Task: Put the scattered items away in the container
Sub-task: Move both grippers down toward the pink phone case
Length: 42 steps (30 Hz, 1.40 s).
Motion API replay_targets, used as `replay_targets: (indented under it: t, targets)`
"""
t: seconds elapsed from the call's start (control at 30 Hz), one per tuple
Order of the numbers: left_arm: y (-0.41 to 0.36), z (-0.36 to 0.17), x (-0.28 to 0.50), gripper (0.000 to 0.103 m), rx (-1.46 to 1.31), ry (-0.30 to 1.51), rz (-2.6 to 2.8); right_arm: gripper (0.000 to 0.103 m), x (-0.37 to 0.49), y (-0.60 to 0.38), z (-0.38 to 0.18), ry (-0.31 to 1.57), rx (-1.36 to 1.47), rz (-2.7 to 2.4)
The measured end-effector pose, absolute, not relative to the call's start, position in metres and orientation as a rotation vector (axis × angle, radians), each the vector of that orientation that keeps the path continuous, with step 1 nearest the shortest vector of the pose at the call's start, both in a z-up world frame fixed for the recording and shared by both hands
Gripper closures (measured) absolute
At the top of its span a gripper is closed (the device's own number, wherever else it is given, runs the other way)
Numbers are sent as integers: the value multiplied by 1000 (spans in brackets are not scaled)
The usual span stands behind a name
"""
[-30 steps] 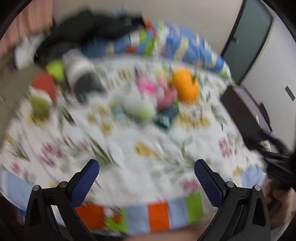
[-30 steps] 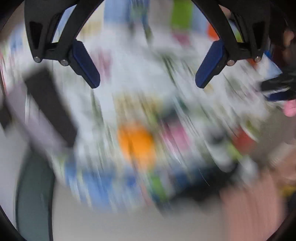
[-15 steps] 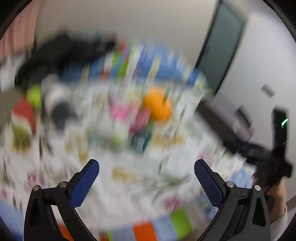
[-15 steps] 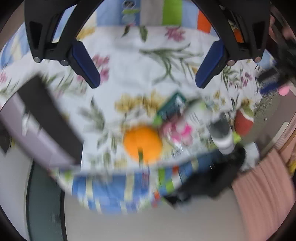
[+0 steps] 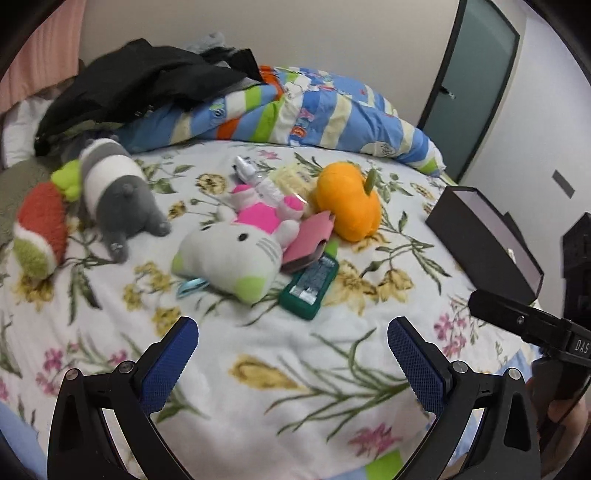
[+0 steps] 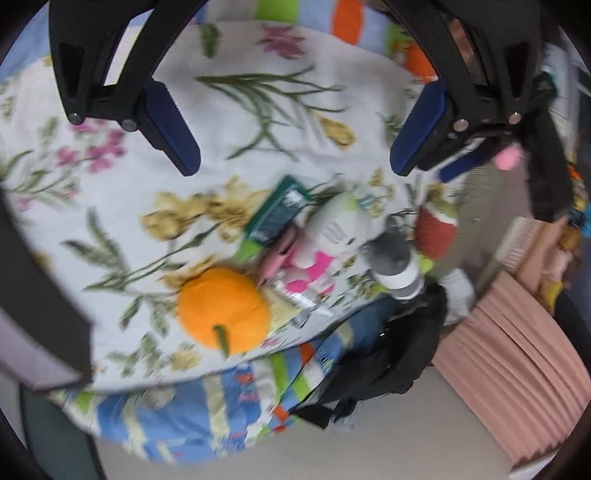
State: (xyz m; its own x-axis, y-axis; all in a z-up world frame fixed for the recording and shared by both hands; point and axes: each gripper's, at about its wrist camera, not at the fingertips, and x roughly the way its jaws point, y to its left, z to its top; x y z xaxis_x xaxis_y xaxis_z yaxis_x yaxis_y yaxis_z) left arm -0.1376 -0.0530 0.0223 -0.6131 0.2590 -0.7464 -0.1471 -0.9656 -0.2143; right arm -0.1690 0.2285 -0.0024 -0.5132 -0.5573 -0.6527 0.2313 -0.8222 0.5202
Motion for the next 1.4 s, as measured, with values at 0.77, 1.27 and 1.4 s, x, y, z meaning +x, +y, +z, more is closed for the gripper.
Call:
replay_targets:
  t: [0.77, 1.27, 1.4]
  targets:
    - [-7, -34, -250, 1, -1301, -161, 2442, 5, -325, 221, -76, -889, 1341, -2061]
    - [24, -45, -278, 1, -1200, 16, 2413, 22, -367, 208, -106, -902, 1397, -1883]
    - [32, -49, -283, 23, -1193, 67, 2414, 30, -370, 207, -117, -919, 1405, -1862]
